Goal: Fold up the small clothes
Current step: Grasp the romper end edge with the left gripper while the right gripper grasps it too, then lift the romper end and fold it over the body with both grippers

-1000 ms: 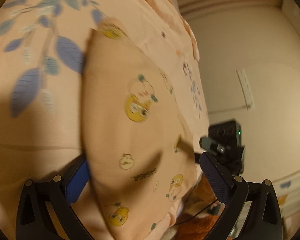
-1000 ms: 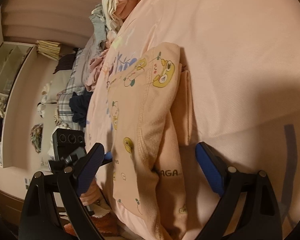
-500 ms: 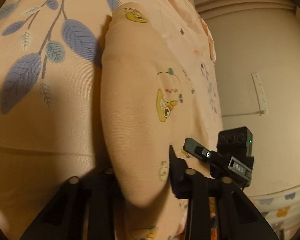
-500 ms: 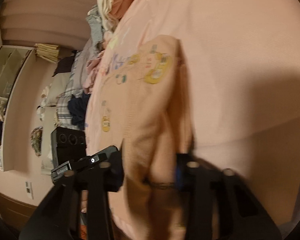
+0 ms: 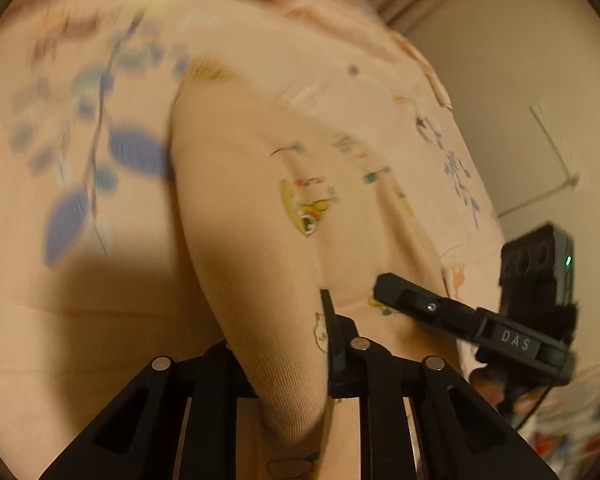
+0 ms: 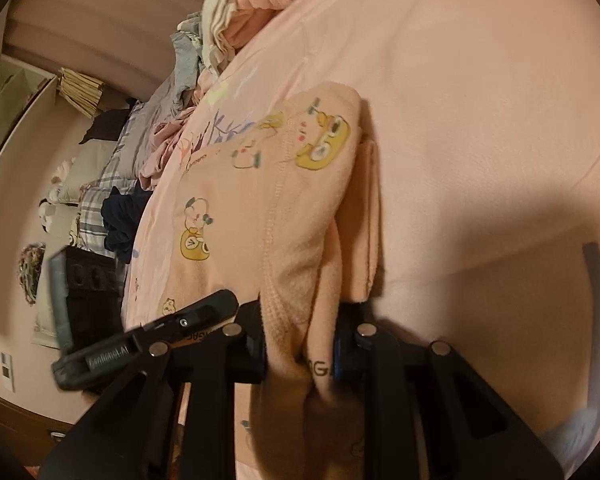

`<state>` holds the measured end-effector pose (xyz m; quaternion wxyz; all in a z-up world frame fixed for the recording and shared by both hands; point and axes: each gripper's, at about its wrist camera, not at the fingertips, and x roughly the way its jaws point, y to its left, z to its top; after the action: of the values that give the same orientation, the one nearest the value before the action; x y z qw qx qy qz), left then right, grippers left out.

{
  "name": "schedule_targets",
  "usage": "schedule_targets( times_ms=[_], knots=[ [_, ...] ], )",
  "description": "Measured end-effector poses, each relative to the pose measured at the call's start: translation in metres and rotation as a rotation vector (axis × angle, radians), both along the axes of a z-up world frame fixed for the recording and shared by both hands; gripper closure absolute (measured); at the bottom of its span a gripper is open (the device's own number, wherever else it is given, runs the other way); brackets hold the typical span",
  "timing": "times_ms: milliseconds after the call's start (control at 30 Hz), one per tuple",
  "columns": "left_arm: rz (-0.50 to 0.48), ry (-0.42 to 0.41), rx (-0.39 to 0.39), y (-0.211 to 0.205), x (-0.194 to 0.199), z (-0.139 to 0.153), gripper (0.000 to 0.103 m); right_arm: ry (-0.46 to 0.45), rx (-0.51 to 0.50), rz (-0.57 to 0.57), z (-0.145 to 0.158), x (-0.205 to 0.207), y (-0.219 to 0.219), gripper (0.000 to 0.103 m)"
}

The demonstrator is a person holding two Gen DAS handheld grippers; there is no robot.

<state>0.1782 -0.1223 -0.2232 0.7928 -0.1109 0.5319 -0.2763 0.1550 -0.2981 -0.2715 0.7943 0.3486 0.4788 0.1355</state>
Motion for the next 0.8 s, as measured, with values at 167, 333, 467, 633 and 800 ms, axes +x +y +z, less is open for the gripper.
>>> schedule_targets(
  times_ms=[167,333,467,633,800],
  knots=[
    [-0.062,-0.178,-0.001,-0.001,-0.021,0.056,0.087,-0.122,-0.011,-0.003,0.044,-0.012,0.002,0.082],
    [-0.08,-0.237,-0.101,0.013,-0.029,0.105,0.087,-0.283,-0.03,-0.009,0.108,-0.028,-0.003,0.082],
    [-0.084,-0.321,-0.087,0.009,-0.046,0.128,0.087,-0.349,-0.064,-0.002,0.137,-0.037,0.003,0.082],
    [-0.078,-0.36,-0.087,0.019,-0.057,0.144,0.087,-0.399,-0.082,0.007,0.157,-0.045,0.011,0.081],
    [-0.07,-0.378,-0.087,0.028,-0.06,0.148,0.087,-0.414,-0.073,0.018,0.168,-0.052,0.017,0.081]
  ],
)
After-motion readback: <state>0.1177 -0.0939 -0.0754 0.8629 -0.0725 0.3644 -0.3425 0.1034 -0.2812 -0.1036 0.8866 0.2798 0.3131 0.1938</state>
